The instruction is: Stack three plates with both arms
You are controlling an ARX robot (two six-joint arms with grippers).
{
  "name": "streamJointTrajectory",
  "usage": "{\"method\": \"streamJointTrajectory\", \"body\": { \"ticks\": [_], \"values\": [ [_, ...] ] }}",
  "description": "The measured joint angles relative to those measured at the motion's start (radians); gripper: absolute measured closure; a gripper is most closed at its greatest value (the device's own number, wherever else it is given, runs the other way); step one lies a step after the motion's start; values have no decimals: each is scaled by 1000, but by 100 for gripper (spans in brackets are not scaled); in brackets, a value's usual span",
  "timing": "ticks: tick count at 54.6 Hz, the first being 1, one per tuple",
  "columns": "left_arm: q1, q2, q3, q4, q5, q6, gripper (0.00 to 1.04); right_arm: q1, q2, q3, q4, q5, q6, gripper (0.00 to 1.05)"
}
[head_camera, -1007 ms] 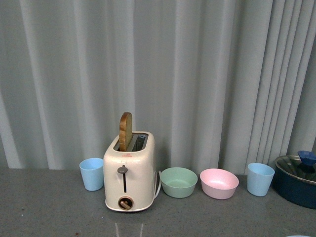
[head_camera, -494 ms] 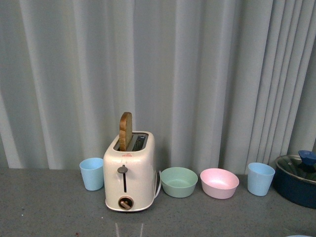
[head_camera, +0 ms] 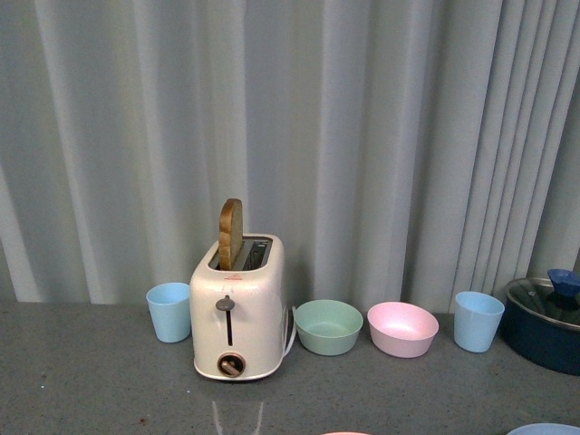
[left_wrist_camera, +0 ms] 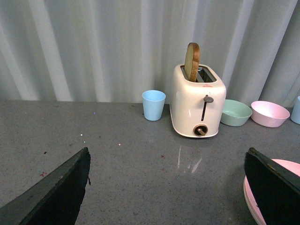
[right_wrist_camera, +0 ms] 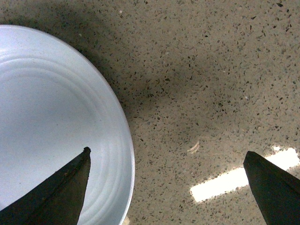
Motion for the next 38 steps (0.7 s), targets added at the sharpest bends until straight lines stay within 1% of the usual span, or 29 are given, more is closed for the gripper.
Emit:
{"method": "streamJointTrajectory", "body": {
  "ticks": [11, 29, 38],
  "values": [
    [0, 0, 0, 0, 0, 0, 7, 9, 45, 22, 1, -8, -36, 7],
    [0, 0, 0, 0, 0, 0, 7, 54, 94, 14, 92, -40, -42, 7],
    [0, 0, 0, 0, 0, 0, 7, 74, 122, -3, 113, -63, -37, 7]
  ]
}}
